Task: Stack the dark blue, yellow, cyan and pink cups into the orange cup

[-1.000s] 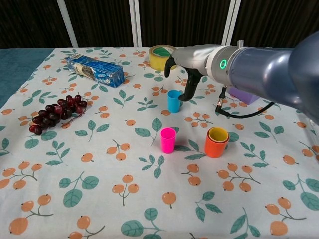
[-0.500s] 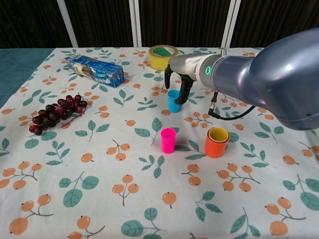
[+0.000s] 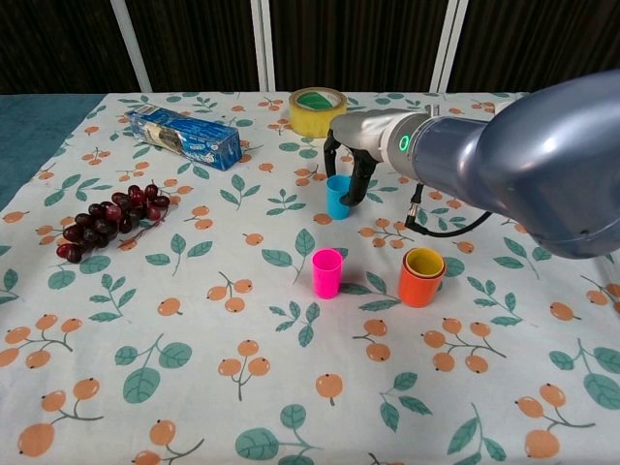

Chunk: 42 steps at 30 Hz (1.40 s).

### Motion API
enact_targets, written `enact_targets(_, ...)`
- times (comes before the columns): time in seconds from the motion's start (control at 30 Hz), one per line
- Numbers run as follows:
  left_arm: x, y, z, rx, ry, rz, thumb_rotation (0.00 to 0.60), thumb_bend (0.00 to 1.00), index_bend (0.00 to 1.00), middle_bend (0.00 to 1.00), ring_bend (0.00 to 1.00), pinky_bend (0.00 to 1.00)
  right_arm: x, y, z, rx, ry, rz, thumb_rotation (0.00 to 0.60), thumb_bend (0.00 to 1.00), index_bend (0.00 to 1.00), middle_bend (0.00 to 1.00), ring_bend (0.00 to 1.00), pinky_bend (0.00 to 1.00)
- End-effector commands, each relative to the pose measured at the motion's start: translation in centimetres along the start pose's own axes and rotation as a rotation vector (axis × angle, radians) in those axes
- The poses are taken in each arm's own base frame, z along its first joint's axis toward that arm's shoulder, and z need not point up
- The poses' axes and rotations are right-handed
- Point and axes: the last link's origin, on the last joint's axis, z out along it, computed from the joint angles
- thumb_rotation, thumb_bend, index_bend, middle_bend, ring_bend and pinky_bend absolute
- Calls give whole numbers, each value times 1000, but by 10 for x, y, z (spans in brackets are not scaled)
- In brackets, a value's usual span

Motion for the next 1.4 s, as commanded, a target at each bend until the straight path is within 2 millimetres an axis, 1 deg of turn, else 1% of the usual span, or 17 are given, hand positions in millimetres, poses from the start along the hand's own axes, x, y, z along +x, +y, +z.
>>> enact_targets(0.03, 0, 1, 0, -2, 1, 0, 600, 798, 153, 25, 0, 0, -1, 1, 1, -1, 0, 1, 600, 400, 416, 0, 0, 0)
enact_targets(0.23, 0, 0, 0, 1, 1, 0, 600, 797, 154, 25, 0, 0, -1, 4, 3, -11, 3, -2, 600, 400, 422, 0, 0, 0)
enact_targets(0.5, 0, 0, 0, 2, -1, -2, 600, 798, 154, 25, 0, 0, 2, 6, 2, -6, 5, 11, 600, 400, 477, 0, 0, 2)
enact_targets(0.7, 0, 0, 0, 2, -2, -3, 600, 798, 155, 25, 0, 0, 5, 5, -3, 9, 12, 25, 600, 399, 490, 0, 0, 2)
enact_targets(0.97, 0, 0, 0, 2, -2, -4, 600, 798, 155, 25, 0, 0, 18, 8, -15, 21, 14, 42, 600, 400, 492, 0, 0, 2)
enact_targets(1.03, 0, 0, 0, 3, -2, -5, 600, 798, 155, 25, 0, 0, 23, 10, -22, 32, 5, 41, 600, 400, 492, 0, 0, 2)
enact_targets(1.1, 1, 0, 0, 4, -1, -5, 600, 798, 155, 25, 0, 0, 30, 14, -34, 51, -9, 21, 600, 400, 492, 0, 0, 2)
enact_targets(1.23, 1, 0, 0, 4, 2, -5, 600, 798, 155, 25, 0, 0, 43, 22, -63, 83, -26, -23, 600, 400, 492, 0, 0, 2)
enact_targets(1.4, 1, 1, 0, 1, 4, -2, 600, 798, 155, 25, 0, 0, 49, 32, -102, 117, -39, -36, 600, 400, 492, 0, 0, 2)
